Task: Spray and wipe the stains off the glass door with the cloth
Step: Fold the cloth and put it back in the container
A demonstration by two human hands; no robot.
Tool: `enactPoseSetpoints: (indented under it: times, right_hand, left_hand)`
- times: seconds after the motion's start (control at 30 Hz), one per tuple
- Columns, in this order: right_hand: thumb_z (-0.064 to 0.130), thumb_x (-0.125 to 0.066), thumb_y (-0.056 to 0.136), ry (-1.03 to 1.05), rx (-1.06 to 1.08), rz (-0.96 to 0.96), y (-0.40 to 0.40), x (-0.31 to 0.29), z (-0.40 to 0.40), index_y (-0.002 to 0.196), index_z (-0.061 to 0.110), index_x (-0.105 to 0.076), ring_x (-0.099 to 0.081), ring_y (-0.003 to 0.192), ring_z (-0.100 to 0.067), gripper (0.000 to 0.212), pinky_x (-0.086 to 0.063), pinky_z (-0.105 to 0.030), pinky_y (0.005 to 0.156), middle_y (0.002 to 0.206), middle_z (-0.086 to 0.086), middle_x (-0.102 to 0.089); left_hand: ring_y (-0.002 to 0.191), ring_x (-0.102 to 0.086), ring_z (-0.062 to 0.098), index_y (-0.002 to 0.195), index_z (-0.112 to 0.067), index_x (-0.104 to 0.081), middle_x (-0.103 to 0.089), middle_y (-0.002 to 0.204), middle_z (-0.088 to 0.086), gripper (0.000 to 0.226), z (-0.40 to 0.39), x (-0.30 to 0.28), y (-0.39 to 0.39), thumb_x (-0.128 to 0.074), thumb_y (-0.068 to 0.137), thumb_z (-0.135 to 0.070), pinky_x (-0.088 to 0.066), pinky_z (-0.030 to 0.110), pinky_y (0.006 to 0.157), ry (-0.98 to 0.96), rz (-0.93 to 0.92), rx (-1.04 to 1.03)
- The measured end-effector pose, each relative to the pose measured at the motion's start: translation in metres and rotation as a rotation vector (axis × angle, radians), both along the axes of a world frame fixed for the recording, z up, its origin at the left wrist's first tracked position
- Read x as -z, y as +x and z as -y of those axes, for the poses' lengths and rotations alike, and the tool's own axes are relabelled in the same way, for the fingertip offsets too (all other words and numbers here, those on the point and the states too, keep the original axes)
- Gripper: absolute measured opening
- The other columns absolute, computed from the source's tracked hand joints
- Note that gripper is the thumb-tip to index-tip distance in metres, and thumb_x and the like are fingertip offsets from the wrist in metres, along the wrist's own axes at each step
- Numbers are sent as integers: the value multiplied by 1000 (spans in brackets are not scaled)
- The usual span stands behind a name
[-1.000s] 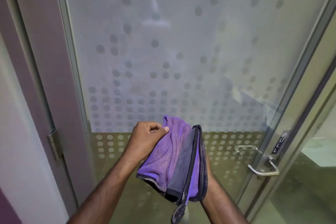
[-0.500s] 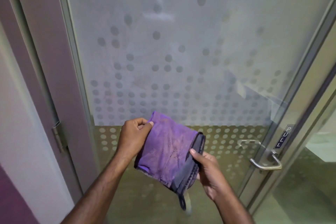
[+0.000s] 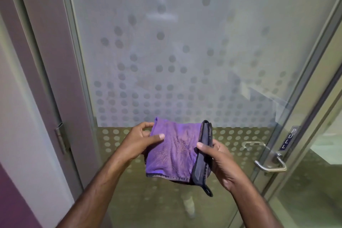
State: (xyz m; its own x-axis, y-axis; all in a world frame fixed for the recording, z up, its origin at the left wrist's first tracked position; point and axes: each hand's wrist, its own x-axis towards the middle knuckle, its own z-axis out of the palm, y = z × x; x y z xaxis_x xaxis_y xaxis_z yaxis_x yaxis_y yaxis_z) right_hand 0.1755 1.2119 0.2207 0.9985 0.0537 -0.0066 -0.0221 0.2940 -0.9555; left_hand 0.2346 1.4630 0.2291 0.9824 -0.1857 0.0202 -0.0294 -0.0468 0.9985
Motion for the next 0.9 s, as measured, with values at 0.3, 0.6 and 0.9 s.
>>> enactPoseSetpoints:
  times: [0.3, 0.6, 0.9]
  right_hand:
    - [-5, -69, 85, -730, 113, 111, 10, -17, 27, 91, 11, -72, -70, 65, -17, 17, -54, -28, 57, 71, -2, -72]
    - [-9, -56, 92, -398, 23, 34, 15, -40, 43, 97, 1, -74, -53, 43, -12, 20, -48, -21, 41, 60, -5, -59]
    - [-25, -46, 86, -145, 136, 445, -3, -70, 41, 68, 19, -78, -76, 95, -17, 57, -57, -22, 67, 109, -9, -80]
  left_hand:
    - [55, -67, 9, 107, 5, -71, -79, 70, 6, 26, -9, 3, 1, -81, 83, 0, -52, 26, 58, 58, -58, -74]
    - [32, -45, 2, 107, -2, -63, -62, 45, -4, 9, -3, -12, -2, -61, 99, 2, -33, 14, 34, -8, 136, -147]
    - [56, -52, 14, 87, -30, -79, -74, 80, -8, 49, -5, -52, -17, -52, 99, 9, -44, 18, 43, -309, 408, -62]
